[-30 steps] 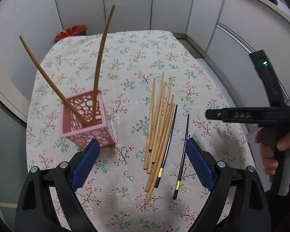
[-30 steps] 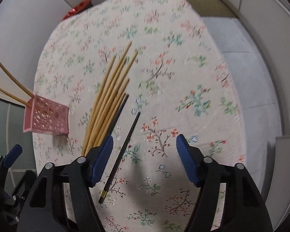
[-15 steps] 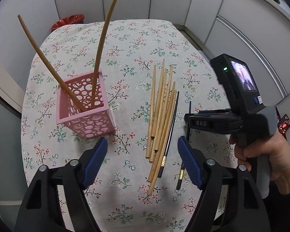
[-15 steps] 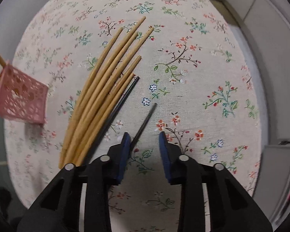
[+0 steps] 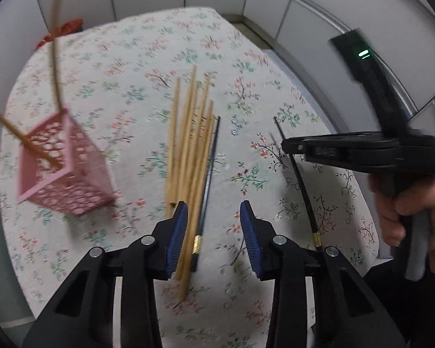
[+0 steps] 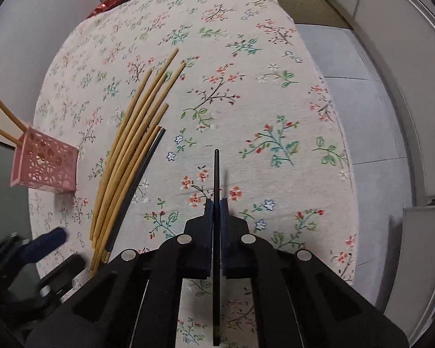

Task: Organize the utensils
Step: 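Grasp a black chopstick with the right tool while the left tool grasps a wooden one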

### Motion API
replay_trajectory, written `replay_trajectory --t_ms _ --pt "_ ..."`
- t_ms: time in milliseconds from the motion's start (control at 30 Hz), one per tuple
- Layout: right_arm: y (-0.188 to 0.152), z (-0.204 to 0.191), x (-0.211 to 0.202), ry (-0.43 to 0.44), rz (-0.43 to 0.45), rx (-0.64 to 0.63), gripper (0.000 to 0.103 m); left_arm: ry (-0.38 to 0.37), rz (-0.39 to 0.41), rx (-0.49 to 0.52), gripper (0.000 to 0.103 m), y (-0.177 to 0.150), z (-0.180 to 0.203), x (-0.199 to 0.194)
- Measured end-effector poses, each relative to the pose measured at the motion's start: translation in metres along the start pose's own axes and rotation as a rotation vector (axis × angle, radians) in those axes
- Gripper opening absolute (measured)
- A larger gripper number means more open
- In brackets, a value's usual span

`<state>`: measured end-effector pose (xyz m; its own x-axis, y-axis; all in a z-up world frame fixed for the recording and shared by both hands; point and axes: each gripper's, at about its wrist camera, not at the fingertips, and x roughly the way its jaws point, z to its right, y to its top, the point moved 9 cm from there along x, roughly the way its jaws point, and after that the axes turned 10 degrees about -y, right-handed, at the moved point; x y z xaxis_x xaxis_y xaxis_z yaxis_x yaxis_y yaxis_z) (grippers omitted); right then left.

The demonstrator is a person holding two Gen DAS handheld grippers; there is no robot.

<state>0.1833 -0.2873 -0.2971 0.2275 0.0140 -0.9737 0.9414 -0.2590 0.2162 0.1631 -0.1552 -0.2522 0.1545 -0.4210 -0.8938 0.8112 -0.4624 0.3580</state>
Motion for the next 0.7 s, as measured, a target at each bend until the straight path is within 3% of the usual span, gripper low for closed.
replay_trajectory --t_ms 133,333,700 --pt "-0.002 0.011 -0.003 0.032 -0.005 0.022 0.003 -0.003 -0.036 -0.049 0.019 0.018 -0.004 0.032" --pt "0.005 0.014 -0.005 0.061 -0.003 0.023 0.003 -0.024 -0.035 -0.103 0.009 0.04 -0.011 0.057" --pt "0.011 0.017 -0.006 0.082 -0.006 0.026 0.003 0.057 -0.053 -0.089 0.007 0.06 -0.02 0.088"
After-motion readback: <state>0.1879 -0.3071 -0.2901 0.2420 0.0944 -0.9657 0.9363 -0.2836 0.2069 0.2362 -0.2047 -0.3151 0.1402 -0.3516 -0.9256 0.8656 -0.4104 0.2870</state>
